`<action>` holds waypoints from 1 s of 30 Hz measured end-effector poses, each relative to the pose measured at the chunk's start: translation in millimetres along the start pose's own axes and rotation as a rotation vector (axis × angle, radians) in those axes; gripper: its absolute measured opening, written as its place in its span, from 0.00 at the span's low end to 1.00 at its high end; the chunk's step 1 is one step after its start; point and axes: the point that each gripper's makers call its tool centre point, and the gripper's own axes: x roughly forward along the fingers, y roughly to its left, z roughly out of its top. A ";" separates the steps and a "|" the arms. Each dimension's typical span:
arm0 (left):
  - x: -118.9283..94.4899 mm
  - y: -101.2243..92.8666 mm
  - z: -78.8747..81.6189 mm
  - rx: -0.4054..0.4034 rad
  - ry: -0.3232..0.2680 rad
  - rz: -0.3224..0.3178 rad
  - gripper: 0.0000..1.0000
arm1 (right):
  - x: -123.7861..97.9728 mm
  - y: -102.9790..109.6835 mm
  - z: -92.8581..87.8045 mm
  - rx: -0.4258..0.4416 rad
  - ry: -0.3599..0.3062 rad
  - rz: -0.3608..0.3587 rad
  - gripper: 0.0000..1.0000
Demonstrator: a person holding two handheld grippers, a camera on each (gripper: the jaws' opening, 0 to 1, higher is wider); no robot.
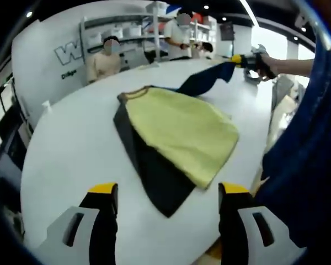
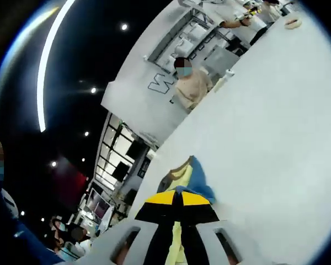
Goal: Fold the garment on the visible template until the final outline fits inside the template.
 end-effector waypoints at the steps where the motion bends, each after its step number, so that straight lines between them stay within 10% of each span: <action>1: 0.1 -0.7 1.3 0.000 -0.002 0.001 0.70 | 1.5 -2.1 4.7 -0.001 0.000 0.000 0.00; 21: 2.8 -10.7 12.2 -0.023 0.022 0.055 0.70 | 14.2 -75.2 104.5 0.118 -0.142 -0.070 0.00; 30: 2.2 -15.0 9.7 -0.040 0.036 0.077 0.70 | 6.4 -110.2 113.8 0.198 -0.193 -0.111 0.00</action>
